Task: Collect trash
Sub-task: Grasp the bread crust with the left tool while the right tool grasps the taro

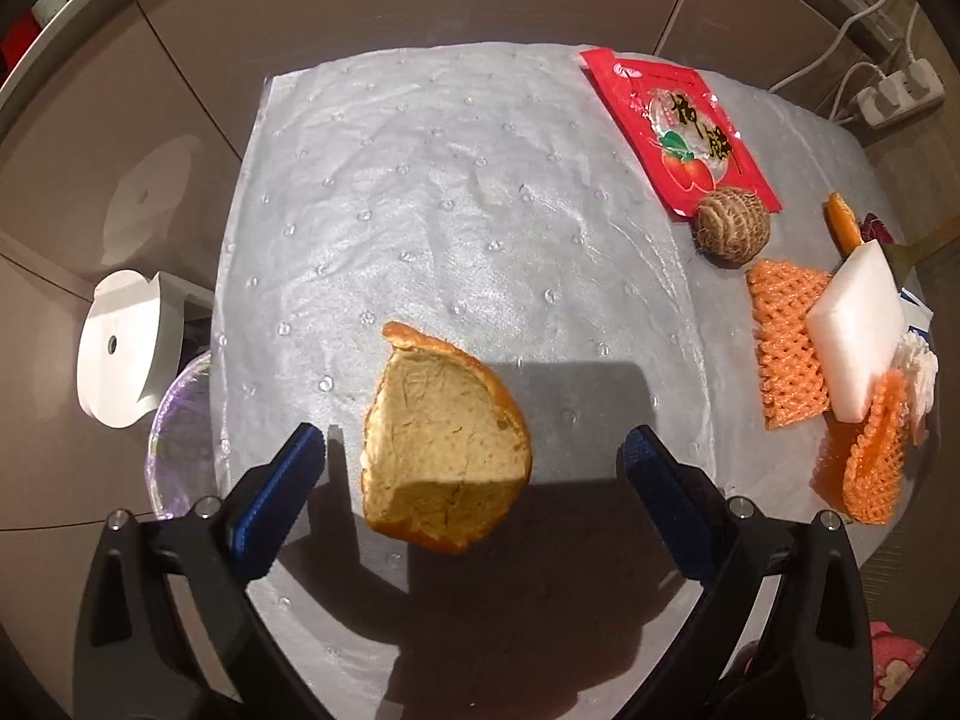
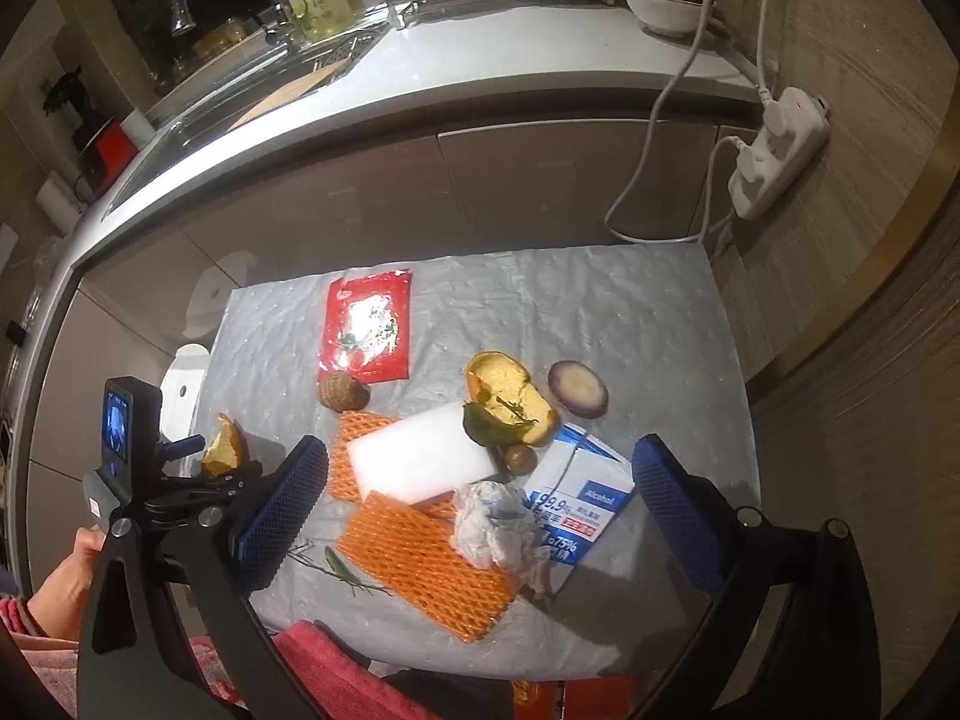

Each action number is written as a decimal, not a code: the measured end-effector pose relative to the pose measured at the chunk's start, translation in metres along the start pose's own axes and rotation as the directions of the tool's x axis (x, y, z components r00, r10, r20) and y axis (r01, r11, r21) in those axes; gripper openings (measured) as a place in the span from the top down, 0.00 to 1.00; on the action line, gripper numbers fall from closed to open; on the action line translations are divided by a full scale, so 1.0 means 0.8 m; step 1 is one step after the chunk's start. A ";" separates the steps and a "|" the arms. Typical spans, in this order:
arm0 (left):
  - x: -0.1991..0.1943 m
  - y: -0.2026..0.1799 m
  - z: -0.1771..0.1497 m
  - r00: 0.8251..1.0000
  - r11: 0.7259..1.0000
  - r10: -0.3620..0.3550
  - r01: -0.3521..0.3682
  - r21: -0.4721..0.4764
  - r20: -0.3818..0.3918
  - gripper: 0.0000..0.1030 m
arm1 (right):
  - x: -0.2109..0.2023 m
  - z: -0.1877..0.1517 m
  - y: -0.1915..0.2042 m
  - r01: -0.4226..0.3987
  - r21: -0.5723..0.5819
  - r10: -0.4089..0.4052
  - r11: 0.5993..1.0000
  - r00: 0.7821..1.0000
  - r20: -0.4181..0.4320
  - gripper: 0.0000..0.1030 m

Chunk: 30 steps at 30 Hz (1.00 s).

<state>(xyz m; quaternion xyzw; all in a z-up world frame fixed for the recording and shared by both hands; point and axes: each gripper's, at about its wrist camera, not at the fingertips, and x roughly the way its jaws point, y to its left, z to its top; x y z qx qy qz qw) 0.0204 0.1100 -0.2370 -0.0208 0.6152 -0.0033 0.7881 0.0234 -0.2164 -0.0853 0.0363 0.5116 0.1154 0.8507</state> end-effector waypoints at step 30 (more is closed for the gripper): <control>-0.160 0.032 -0.006 0.978 0.997 -0.066 0.074 -0.034 0.199 0.80 | 0.228 0.021 0.168 -0.199 -0.424 0.110 0.884 0.968 -0.225 0.41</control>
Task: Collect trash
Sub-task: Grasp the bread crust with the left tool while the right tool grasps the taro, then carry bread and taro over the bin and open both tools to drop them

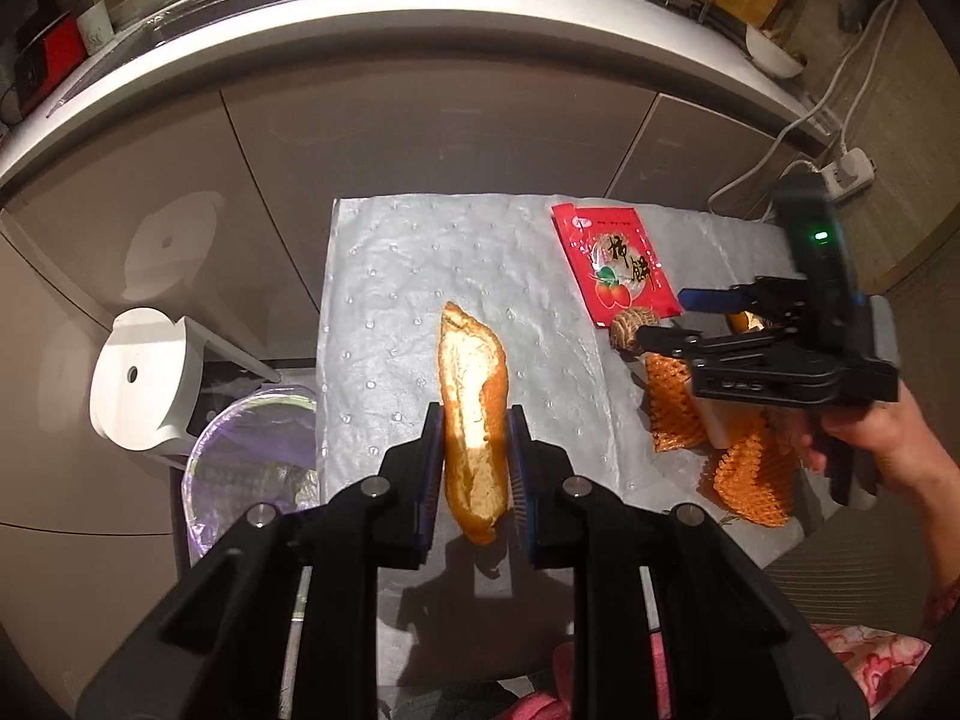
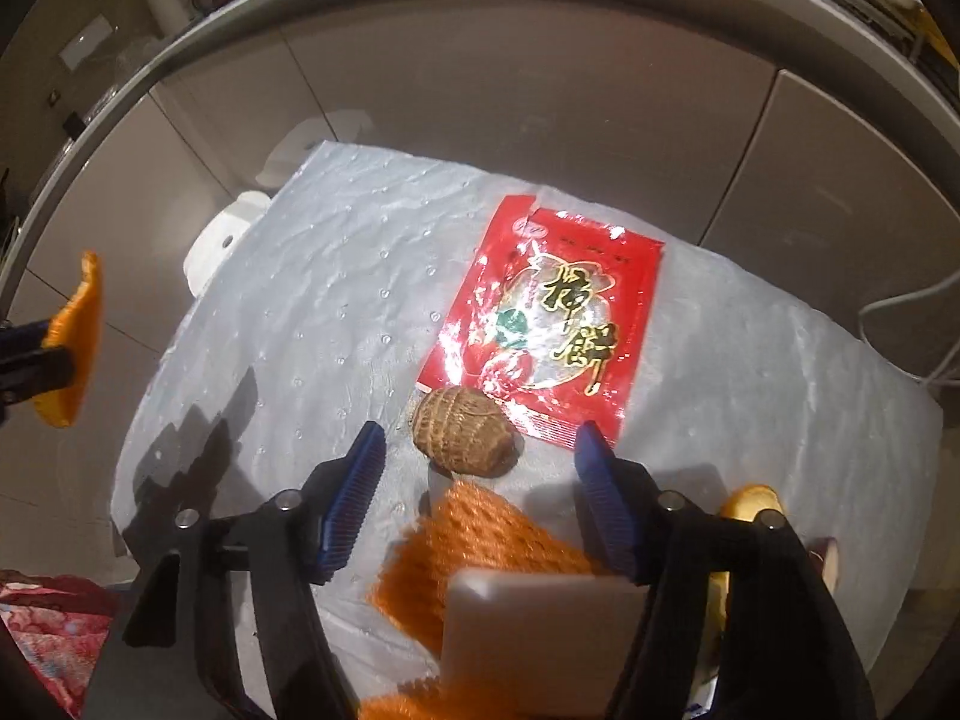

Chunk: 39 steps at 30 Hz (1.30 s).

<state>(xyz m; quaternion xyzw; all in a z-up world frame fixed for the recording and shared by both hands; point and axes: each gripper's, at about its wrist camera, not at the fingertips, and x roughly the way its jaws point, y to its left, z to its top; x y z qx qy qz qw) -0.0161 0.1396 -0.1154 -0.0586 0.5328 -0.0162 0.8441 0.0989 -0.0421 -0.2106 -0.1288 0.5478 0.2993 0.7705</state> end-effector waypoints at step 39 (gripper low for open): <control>-0.011 0.166 -0.068 0.991 0.986 0.135 -0.132 -0.101 0.025 0.79 | -0.129 0.047 0.219 -0.142 -0.147 0.156 0.979 0.983 0.094 0.60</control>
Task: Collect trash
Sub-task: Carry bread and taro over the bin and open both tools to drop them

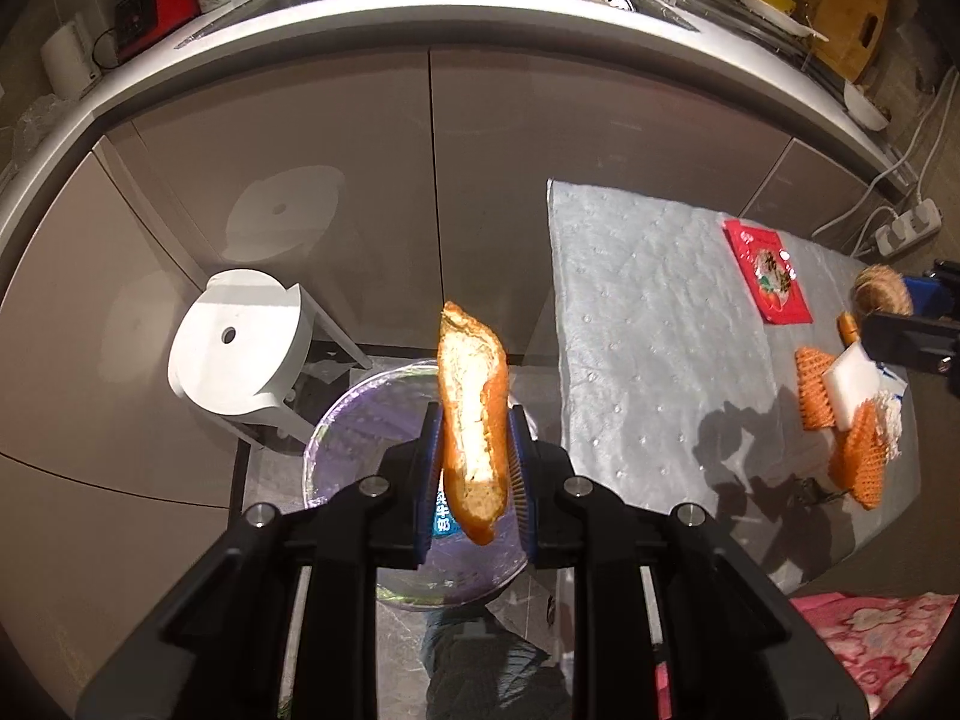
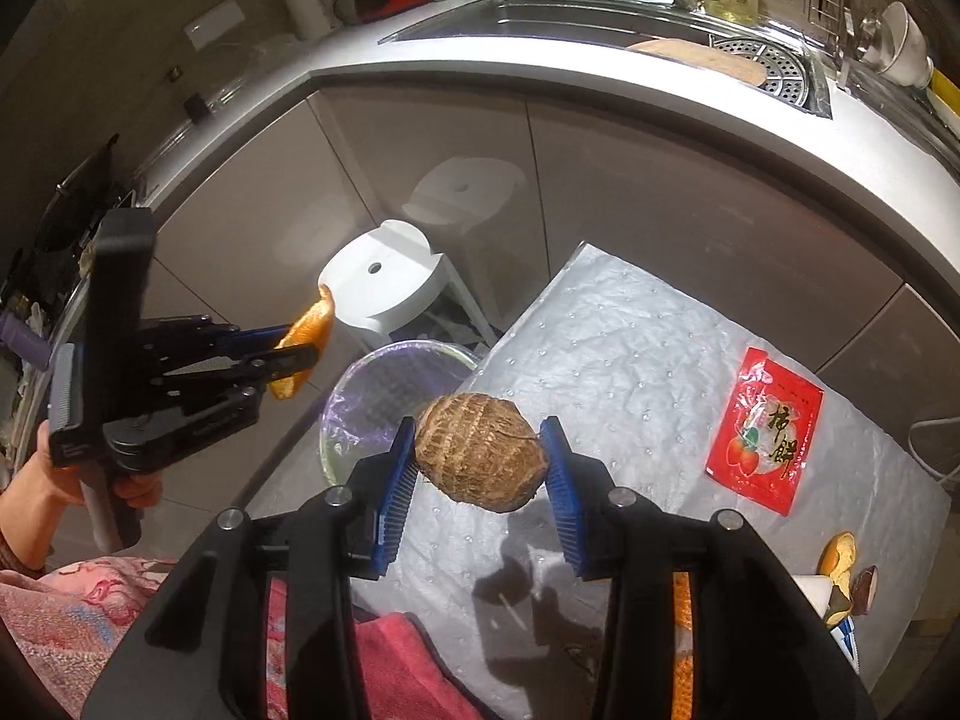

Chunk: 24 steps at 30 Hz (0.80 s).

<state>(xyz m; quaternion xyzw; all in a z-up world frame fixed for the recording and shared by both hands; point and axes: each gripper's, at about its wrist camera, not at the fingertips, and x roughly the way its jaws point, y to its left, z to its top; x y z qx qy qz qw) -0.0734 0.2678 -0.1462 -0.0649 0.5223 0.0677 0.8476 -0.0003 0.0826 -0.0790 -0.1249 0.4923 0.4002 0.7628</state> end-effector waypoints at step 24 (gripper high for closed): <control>0.179 0.058 -0.058 0.964 0.994 0.011 0.018 0.108 -0.267 0.30 | 0.019 0.010 0.044 0.027 -0.002 -0.027 1.000 0.995 -0.097 0.60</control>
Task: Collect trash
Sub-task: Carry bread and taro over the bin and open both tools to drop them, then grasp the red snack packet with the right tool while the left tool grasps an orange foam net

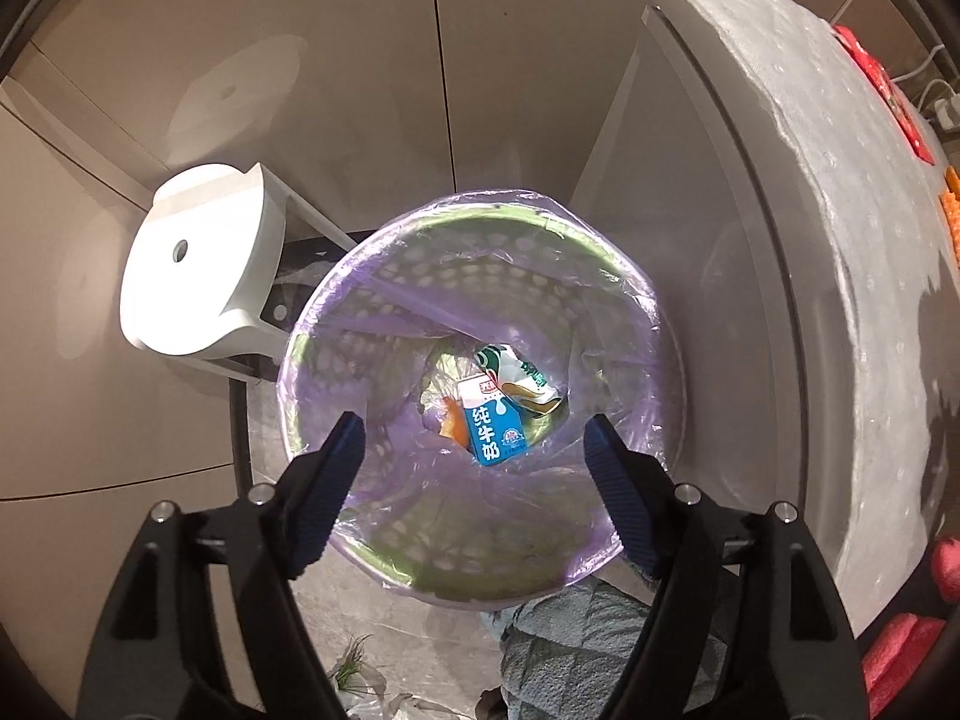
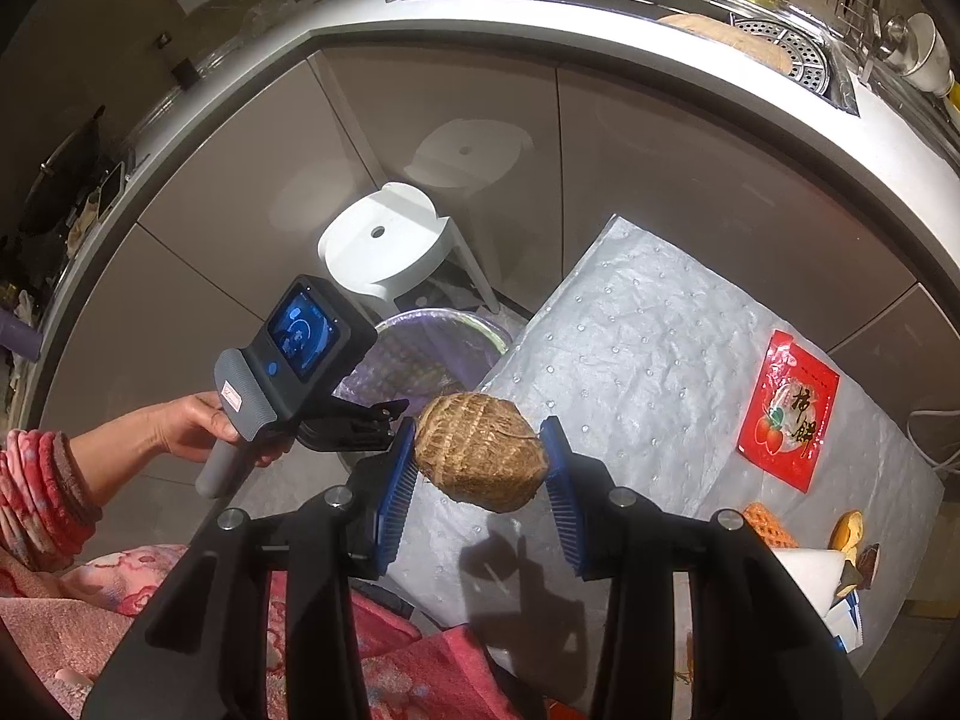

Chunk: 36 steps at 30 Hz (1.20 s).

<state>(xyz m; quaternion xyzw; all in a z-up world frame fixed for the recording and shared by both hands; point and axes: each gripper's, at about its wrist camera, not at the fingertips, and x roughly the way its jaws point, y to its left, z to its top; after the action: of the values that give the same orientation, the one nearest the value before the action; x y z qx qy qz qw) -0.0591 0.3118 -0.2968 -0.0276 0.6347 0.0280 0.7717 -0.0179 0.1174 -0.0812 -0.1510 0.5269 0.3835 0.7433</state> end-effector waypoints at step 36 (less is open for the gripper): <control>-0.255 -0.065 0.005 0.937 0.999 -0.027 0.013 0.043 0.347 0.11 | 0.013 -0.040 -0.192 0.091 0.343 -0.129 0.935 0.988 0.089 0.22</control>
<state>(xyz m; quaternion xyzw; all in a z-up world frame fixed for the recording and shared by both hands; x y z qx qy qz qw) -0.0904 0.2588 -0.0955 -0.0133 0.4887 0.0121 0.8723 0.0743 0.0002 -0.1305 -0.0289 0.5337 0.2530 0.8064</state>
